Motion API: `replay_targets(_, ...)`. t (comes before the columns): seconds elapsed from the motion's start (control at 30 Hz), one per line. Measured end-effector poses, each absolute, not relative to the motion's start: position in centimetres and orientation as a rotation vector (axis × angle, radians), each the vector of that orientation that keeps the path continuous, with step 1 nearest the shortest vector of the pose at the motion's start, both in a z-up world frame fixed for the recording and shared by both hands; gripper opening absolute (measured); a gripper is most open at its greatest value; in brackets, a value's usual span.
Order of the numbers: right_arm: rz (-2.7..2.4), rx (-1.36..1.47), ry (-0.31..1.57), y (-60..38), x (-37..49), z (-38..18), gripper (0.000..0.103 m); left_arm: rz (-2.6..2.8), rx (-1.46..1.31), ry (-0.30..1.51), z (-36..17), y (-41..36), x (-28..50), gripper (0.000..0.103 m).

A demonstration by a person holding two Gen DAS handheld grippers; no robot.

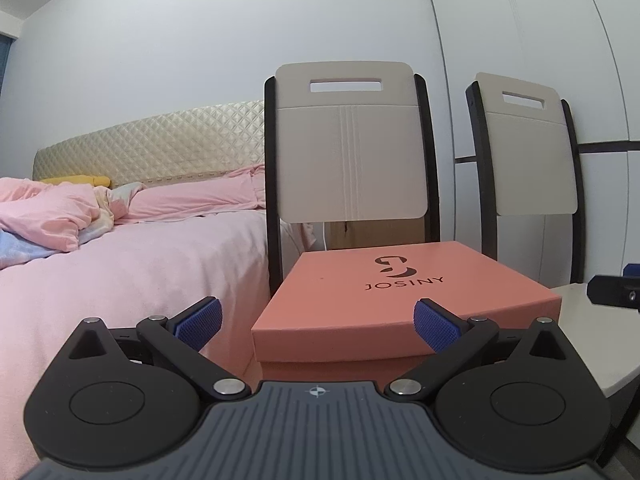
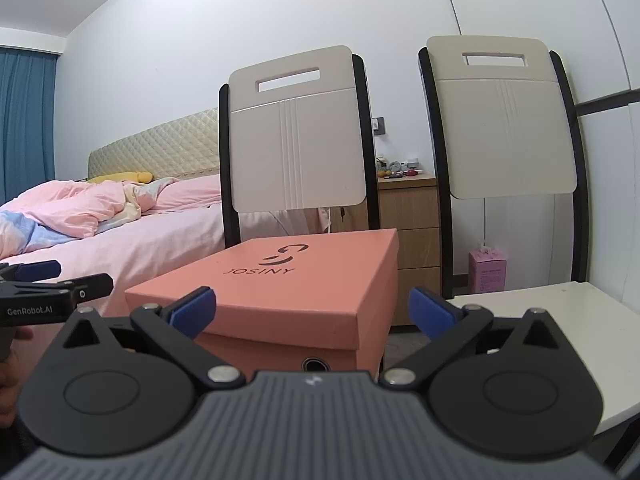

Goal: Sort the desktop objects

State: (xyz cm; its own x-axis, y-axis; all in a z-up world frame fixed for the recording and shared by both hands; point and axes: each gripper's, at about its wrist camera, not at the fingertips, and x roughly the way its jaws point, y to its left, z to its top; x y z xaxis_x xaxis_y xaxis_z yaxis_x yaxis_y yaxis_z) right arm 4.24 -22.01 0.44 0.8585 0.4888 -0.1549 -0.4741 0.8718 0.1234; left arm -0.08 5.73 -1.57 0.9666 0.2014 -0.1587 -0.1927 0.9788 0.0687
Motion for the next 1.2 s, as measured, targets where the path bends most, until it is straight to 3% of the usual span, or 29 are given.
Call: replay_targets(1.2,0.479,0.065,0.188,-21.42,3.98,-0.07,0.103,0.219,0.045,0.177,-1.98,6.06,0.04,0.103)
